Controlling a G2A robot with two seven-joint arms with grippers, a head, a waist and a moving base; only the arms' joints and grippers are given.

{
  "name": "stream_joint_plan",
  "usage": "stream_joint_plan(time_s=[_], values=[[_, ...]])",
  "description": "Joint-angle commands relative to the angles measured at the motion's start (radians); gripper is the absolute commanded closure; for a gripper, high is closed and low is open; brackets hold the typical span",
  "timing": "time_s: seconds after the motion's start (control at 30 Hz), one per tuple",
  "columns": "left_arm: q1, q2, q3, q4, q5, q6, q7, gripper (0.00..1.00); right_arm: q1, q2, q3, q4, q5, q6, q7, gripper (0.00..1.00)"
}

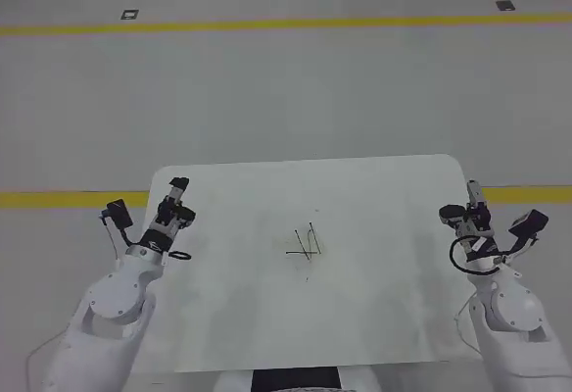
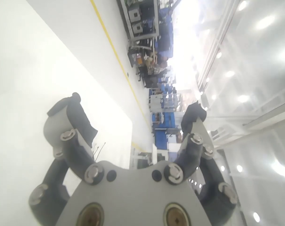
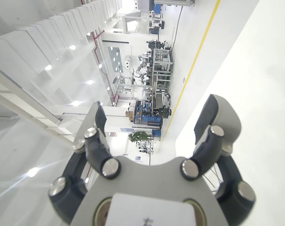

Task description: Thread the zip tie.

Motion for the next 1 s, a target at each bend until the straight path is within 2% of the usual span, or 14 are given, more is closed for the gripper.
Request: stream_joint_plan(time_s=[0.0, 0.23, 0.3, 0.37, 0.43, 0.5, 0.57, 0.6, 0.9, 0.97], values=[[0.0, 0.001, 0.003, -0.001, 0.033, -0.004, -0.005, 0.0, -0.011, 0.001, 0.017, 0.015, 0.019, -0.037, 0.055, 0.0], [-0.001, 0.001, 0.005, -0.001, 0.038, -0.003, -0.008, 0.0, -0.011, 0.001, 0.017, 0.015, 0.019, -0.037, 0.055, 0.0], [-0.015, 0.003, 0.032, -0.008, 0.09, 0.014, -0.04, 0.0, -0.01, 0.001, 0.019, 0.019, 0.018, -0.035, 0.055, 0.0], [-0.041, 0.004, 0.076, -0.021, 0.155, 0.057, -0.096, 0.0, -0.014, 0.002, 0.034, 0.03, 0.002, -0.059, 0.069, 0.0], [-0.075, 0.007, 0.128, -0.03, 0.261, 0.105, -0.154, 0.0, -0.019, 0.002, 0.045, 0.043, -0.019, -0.073, 0.077, 0.0], [-0.112, 0.004, 0.196, -0.031, 0.319, 0.153, -0.192, 0.0, -0.022, 0.001, 0.046, 0.058, -0.01, -0.059, 0.089, 0.0], [-0.144, 0.0, 0.251, -0.032, 0.356, 0.168, -0.199, 0.0, -0.018, 0.001, 0.052, 0.069, 0.004, -0.035, 0.1, 0.0], [-0.157, -0.001, 0.281, -0.031, 0.406, 0.157, -0.198, 0.0, -0.018, 0.001, 0.051, 0.072, 0.016, -0.025, 0.113, 0.0], [-0.157, -0.001, 0.281, -0.031, 0.406, 0.157, -0.198, 0.0, -0.019, 0.0, 0.053, 0.074, 0.031, -0.021, 0.119, 0.0], [-0.17, -0.001, 0.303, -0.046, 0.441, 0.159, -0.219, 0.0, -0.018, 0.0, 0.052, 0.073, 0.03, -0.02, 0.118, 0.0]])
